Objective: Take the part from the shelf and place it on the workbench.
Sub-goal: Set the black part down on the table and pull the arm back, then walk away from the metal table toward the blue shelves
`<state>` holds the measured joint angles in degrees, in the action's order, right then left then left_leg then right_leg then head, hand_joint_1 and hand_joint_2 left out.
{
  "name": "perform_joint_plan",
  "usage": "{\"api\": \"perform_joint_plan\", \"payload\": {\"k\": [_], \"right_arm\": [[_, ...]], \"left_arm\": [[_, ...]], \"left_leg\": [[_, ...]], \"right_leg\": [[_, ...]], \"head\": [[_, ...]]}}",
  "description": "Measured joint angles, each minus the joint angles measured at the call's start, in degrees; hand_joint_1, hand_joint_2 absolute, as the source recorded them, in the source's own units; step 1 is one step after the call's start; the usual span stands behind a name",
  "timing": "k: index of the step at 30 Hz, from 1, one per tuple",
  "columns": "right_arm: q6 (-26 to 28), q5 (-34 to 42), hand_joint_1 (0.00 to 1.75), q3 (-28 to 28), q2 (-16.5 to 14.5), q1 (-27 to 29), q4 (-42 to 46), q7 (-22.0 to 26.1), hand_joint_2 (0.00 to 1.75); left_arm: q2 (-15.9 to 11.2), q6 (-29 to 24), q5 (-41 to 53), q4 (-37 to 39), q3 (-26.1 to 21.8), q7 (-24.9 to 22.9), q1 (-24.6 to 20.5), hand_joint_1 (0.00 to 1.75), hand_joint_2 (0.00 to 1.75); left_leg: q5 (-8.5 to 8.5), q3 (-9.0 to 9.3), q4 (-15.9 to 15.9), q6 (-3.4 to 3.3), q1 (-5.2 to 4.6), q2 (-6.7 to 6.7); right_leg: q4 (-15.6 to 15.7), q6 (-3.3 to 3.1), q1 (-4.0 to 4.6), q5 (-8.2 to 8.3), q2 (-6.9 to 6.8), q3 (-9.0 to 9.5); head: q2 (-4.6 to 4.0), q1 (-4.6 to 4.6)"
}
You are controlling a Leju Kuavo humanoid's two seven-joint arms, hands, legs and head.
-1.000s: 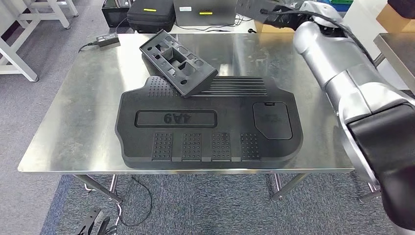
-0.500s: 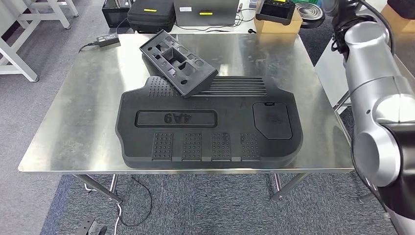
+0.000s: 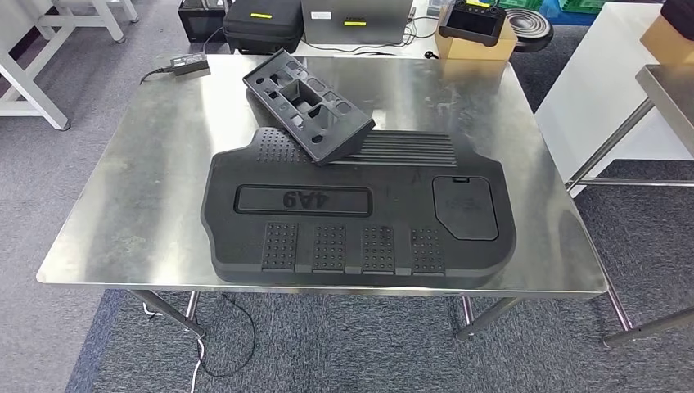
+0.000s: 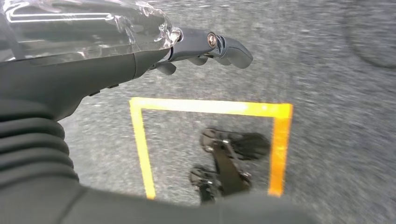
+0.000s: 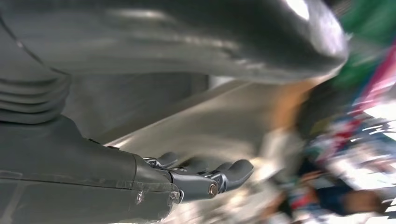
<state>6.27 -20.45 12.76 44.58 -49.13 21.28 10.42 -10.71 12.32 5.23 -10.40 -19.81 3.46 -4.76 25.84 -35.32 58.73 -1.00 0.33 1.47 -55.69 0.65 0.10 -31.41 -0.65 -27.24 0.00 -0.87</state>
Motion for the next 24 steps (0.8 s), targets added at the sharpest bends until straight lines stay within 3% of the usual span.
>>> {"api": "perform_joint_plan", "payload": {"k": [4,8,14,24], "right_arm": [[-1.9,0.9,0.0,8.2,7.4,16.0,0.5,0.1,0.0],[-2.6,-0.8,0.0,14.9,10.8,23.3,1.1,-0.8,0.0],[-2.7,-1.5,0.0,20.5,13.3,26.3,1.6,-1.4,0.0],[-2.8,-1.6,0.0,25.5,14.3,27.2,1.9,-1.5,0.0]], "left_arm": [[-0.1,-1.0,-0.4,0.0,-0.9,-2.0,0.2,0.0,0.0],[-0.3,-1.1,-0.4,0.0,-1.4,-2.2,-0.2,0.0,0.0],[-0.4,-1.1,-0.4,0.0,-2.1,-2.2,-0.7,0.0,0.0],[-0.4,-1.1,-0.4,0.0,-2.4,-2.2,-1.0,0.0,0.0]], "left_leg": [[0.26,0.24,-0.2,-0.08,-0.27,-0.13],[0.27,0.62,-0.5,-0.08,-0.6,-0.54],[0.25,0.91,-0.6,-0.06,-0.63,-0.6],[0.24,0.97,-0.6,-0.06,-0.68,-0.61]], "right_leg": [[0.1,0.13,-0.06,-0.11,0.25,0.23],[0.1,0.13,-0.39,-0.11,0.7,0.23],[0.1,0.14,-0.47,-0.14,0.72,0.42],[0.1,0.14,-0.52,-0.16,0.72,0.51]], "head": [[0.0,-0.4],[0.0,-0.19],[0.0,0.03],[0.0,-0.01]]}}
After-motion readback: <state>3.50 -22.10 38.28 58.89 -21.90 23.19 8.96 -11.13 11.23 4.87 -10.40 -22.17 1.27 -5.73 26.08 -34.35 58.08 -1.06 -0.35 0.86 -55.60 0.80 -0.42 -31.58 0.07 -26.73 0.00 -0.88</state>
